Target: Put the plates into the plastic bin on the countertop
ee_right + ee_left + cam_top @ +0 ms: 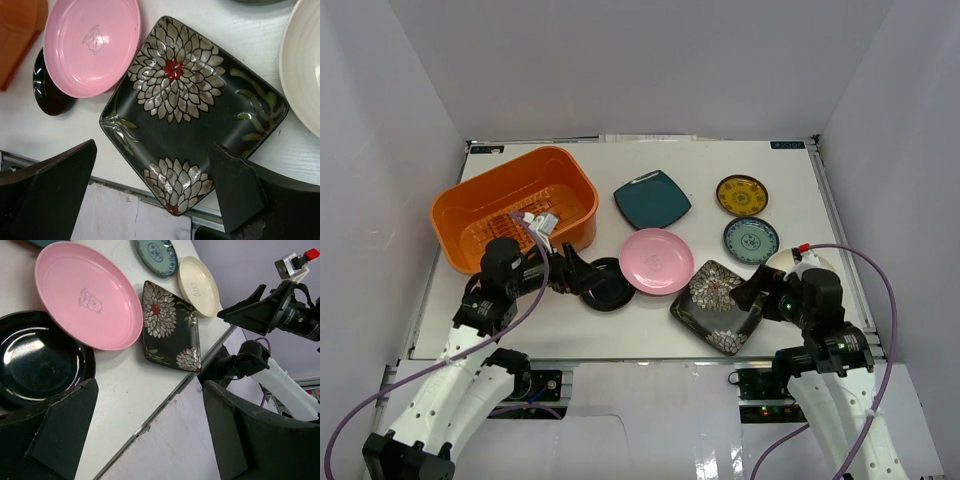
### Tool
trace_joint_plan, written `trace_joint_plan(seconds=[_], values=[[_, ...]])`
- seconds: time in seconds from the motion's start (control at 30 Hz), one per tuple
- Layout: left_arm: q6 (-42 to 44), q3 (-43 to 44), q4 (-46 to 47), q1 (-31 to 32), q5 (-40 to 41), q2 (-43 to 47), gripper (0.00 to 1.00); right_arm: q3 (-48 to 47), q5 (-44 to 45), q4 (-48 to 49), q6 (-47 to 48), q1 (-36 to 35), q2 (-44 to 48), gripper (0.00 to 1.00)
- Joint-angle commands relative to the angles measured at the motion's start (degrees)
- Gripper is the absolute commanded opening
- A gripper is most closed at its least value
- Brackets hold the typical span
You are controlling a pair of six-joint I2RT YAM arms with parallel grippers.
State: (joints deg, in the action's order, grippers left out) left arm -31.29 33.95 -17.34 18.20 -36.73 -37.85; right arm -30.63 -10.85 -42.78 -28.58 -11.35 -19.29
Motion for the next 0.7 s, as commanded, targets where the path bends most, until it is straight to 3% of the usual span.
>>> trace_joint_plan(seconds=[0.0,0.13,0.33,0.57,0.67], values=[[0.18,0.67,-5.92,0.26,5.25,-0.47,0.96,1.80,-2.41,1.38,-1.22,0.10,-0.84,0.98],[-3.33,-0.46,-10.60,0.26,14.82,-1.26,0.87,1.98,-8.83,10.60,-0.25,0.10,-3.46,0.89],[-11.50,-1.52,-16.84,0.35,24.59,-3.55,0.81,0.31,-16.21,20.80,2.30,-1.29,-11.20,0.65],[-18.09,-6.43,-12.81,2.10,31.01,-9.96,0.66,-0.12,-4.81,32.14,0.45,-22.46,-19.11,0.61],[-20.29,-7.32,-8.78,5.43,35.31,-15.58,0.65,-3.71,5.80,35.04,3.52,-33.44,-26.65,0.67]])
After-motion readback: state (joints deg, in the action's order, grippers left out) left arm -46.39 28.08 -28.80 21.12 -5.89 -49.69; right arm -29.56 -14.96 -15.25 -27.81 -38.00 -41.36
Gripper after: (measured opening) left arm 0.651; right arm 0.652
